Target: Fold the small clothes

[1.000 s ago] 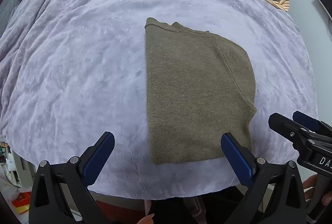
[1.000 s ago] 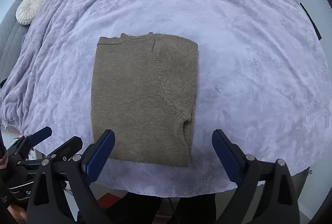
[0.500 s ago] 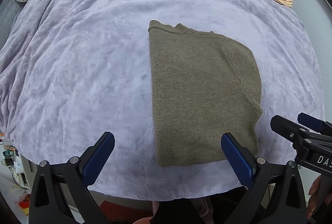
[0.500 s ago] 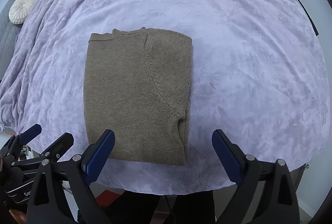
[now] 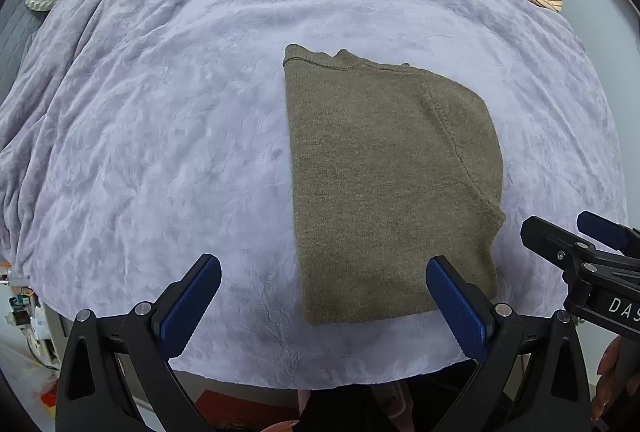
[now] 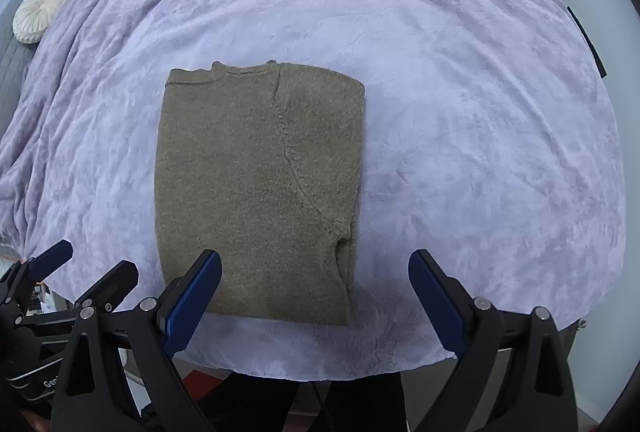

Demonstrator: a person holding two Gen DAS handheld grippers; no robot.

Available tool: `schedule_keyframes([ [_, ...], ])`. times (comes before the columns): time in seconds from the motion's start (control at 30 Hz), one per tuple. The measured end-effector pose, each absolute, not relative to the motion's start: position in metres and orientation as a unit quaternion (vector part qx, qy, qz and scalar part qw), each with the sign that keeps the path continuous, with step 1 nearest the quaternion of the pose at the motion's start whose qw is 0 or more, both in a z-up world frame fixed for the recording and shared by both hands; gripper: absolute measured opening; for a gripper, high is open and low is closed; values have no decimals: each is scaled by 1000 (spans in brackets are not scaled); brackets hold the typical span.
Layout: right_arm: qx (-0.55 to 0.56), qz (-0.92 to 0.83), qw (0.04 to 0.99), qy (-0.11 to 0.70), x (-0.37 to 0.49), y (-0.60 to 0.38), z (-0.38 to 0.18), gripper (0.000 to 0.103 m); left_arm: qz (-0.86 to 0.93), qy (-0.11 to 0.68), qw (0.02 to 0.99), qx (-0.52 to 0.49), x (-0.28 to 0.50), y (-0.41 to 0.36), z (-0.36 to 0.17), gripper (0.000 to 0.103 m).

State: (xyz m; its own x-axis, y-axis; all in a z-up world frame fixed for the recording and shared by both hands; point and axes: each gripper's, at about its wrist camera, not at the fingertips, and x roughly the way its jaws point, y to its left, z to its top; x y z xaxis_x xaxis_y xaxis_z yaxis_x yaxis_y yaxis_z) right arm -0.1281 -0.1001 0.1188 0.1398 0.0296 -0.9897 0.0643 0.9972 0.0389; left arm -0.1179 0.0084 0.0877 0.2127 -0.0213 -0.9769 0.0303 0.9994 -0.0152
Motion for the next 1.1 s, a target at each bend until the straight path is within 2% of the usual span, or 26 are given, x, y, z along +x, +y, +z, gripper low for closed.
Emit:
schedule_keyframes([
  [1.1,19,-7,750,661,-132,-94,116,96,-14,616,788,22,-120,17,90,103],
])
